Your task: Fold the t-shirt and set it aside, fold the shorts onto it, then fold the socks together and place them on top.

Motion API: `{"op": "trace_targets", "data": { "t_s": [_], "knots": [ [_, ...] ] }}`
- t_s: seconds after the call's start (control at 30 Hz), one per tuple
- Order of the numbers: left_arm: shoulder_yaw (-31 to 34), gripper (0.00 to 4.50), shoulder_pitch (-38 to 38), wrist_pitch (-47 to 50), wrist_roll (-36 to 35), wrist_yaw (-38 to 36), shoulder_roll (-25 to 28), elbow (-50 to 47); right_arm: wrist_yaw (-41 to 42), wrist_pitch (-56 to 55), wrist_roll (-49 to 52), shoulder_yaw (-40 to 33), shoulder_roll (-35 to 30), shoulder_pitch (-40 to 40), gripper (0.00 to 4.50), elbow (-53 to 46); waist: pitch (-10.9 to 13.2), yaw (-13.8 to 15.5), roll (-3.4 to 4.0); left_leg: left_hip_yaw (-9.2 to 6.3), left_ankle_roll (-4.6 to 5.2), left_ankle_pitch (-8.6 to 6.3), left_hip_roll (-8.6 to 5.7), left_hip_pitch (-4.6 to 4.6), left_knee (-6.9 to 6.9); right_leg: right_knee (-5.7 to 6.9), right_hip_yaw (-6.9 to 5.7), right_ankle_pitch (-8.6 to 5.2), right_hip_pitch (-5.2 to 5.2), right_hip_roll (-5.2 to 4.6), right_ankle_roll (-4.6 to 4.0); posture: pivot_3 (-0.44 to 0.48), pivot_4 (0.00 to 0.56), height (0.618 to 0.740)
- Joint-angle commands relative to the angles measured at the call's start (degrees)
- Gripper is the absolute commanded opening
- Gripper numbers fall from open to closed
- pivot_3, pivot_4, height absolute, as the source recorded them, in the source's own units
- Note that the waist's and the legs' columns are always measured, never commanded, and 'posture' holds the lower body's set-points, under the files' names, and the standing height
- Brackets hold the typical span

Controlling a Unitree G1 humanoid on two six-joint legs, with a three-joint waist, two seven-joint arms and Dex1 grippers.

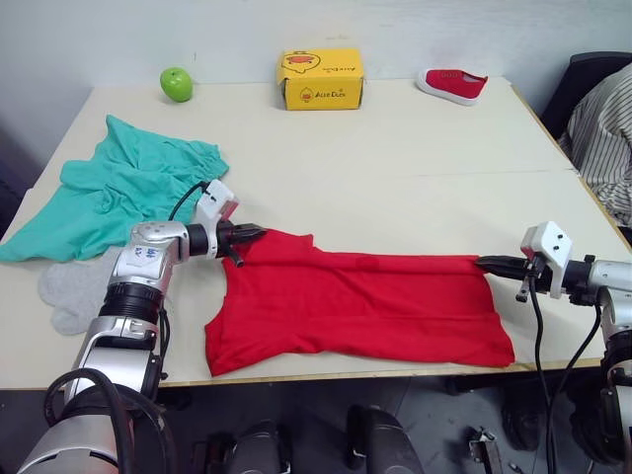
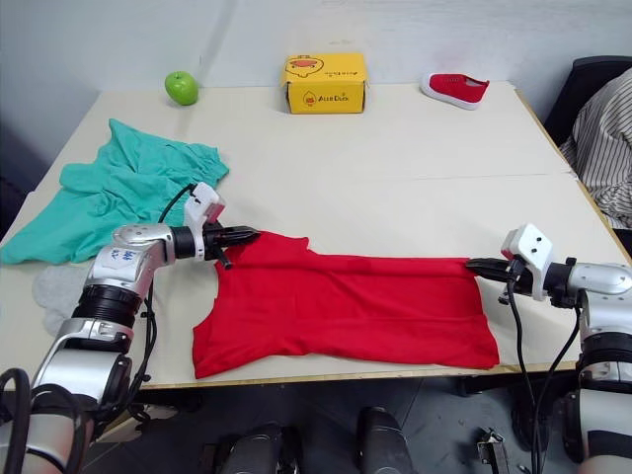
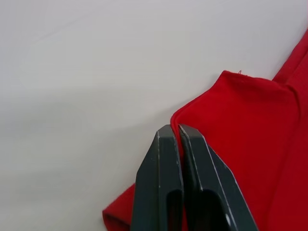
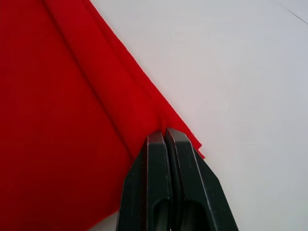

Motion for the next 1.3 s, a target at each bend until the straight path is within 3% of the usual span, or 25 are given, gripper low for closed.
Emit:
{"op": "trace_targets", "data": {
  "t_s": [0.03, 0.27, 0.4, 0.73, 0.93, 1.13, 1.2, 1.3],
  "knots": [
    [2.5, 0.03, -0.1, -6.1, -1.4, -2.3, 0.2, -1.6, 0.9, -1.0, 1.9, -1.8, -0.8, 0.4, 0.00, -2.2, 0.0, 0.0, 0.00, 0.00, 0.00, 0.00, 0.00, 0.00, 0.00, 0.00, 0.00, 0.00, 0.00, 0.00, 0.00, 0.000, 0.150, 0.740],
    [5.6, 0.03, 5.2, -20.3, -2.2, -5.8, 1.1, -4.3, -0.3, -5.1, 5.0, -5.2, -1.4, 6.6, 0.00, -8.1, 0.0, 0.0, 0.00, -0.02, 0.00, 0.00, 0.01, 0.00, -0.01, -0.01, -0.01, 0.00, 0.00, -0.01, 0.00, 0.000, 0.150, 0.740],
    [6.2, 0.03, 10.8, -39.7, -1.1, -8.2, 1.9, -7.4, -2.1, -10.8, 5.4, -6.5, -0.4, 11.1, 0.00, -11.1, 0.0, 0.0, 0.00, -0.07, 0.00, 0.00, 0.01, 0.02, -0.01, -0.04, 0.00, 0.00, 0.00, -0.06, 0.00, 0.000, 0.150, 0.740],
    [2.8, 0.03, 23.0, -66.7, 6.1, -8.4, 8.5, -11.4, -5.7, -16.8, 5.9, -7.1, 0.9, 18.9, 0.00, -15.6, 0.0, 0.0, 0.02, -0.27, 0.08, -0.05, 0.07, 0.12, -0.02, -0.11, 0.00, 0.00, -0.03, -0.33, -0.02, 0.000, 0.150, 0.740],
    [1.4, 0.03, 23.5, -76.1, 12.3, -3.1, 10.5, -8.0, -7.4, -23.5, 3.6, -6.2, 0.1, 20.2, 0.00, -12.2, 0.0, 0.2, 0.03, -0.28, 0.27, -0.11, 0.05, 0.14, 0.00, -0.11, -0.04, 0.01, 0.00, -0.50, -0.01, 0.000, 0.150, 0.740],
    [-1.3, 0.03, 24.2, -76.8, 13.5, -1.3, 12.4, -6.4, -9.6, -25.5, 1.4, -5.4, -0.3, 19.6, 0.00, -9.4, 0.0, 0.0, 0.04, -0.20, 0.32, -0.14, 0.05, 0.12, -0.01, -0.14, -0.05, 0.01, -0.02, -0.47, -0.01, 0.000, 0.150, 0.740],
    [-1.6, 0.43, 24.9, -75.6, 11.0, -2.1, 13.5, -7.4, -6.3, -21.7, 4.6, -5.8, -0.6, 20.9, 0.00, -12.2, 0.0, 0.0, 0.04, -0.19, 0.32, -0.14, 0.06, 0.13, -0.01, -0.14, -0.05, 0.01, -0.02, -0.47, -0.01, 0.000, 0.150, 0.740],
    [-1.2, 1.19, 26.2, -72.4, 7.9, -3.0, 15.5, -9.1, -3.0, -17.1, 7.9, -6.7, -2.1, 23.2, 0.58, -16.4, 0.0, 0.0, 0.04, -0.20, 0.32, -0.15, 0.09, 0.13, -0.01, -0.14, -0.04, 0.01, -0.03, -0.47, -0.01, 0.000, 0.150, 0.740]
  ]
}}
